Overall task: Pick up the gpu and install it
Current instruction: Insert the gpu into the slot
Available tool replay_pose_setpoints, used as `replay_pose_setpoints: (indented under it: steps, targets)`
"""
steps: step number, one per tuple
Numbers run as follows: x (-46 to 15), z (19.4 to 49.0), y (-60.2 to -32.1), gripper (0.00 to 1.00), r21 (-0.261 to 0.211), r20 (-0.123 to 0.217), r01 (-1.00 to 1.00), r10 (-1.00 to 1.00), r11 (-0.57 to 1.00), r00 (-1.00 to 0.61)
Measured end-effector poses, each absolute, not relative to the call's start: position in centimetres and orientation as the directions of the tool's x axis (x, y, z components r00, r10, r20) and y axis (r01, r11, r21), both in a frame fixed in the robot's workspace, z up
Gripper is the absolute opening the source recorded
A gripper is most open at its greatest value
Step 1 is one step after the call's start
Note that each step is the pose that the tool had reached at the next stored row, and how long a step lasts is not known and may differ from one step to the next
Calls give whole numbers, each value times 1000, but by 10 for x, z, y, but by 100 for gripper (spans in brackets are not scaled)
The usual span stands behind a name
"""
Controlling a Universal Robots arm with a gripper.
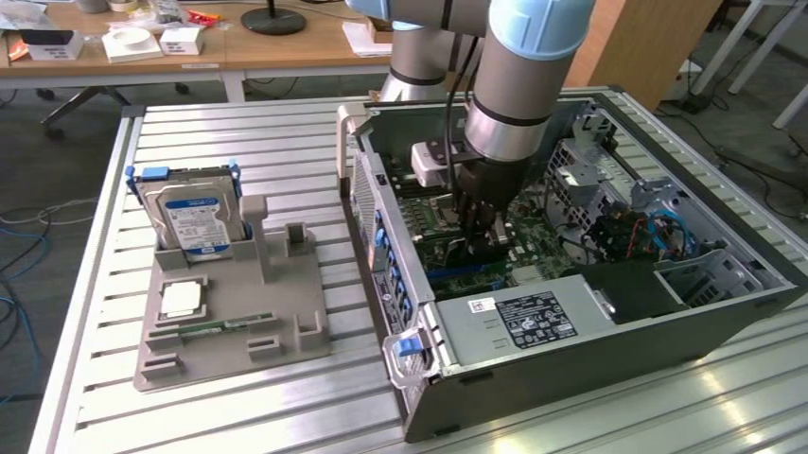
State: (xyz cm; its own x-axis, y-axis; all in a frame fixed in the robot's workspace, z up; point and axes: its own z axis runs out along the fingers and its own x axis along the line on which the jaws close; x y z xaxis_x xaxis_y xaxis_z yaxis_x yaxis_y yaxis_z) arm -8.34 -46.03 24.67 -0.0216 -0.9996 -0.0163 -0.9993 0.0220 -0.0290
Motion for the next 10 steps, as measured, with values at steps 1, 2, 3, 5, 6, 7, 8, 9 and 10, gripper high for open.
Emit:
replay_pose_setpoints:
  steps: [1,2,3,5,6,7,8,9,10]
  targets:
    - [-83,247,-460,26,-29,-16,-999,-1000,22,-22]
    - [-83,247,-460,26,-29,-16,-999,-1000,22,-22]
    - [-83,246,-460,26,-29,-16,-999,-1000,22,-22]
    - [-83,245,-460,26,-29,-16,-999,-1000,22,-22]
    - [-83,245,-460,26,-29,-16,-999,-1000,22,-22]
    - [-83,245,-460,26,-29,-16,-999,-1000,22,-22]
    - [-83,245,-460,26,-29,-16,-999,-1000,22,-22]
    - [-84,245,-460,26,-29,-16,-999,-1000,22,-22]
    - [-84,245,-460,26,-29,-16,-999,-1000,22,-22]
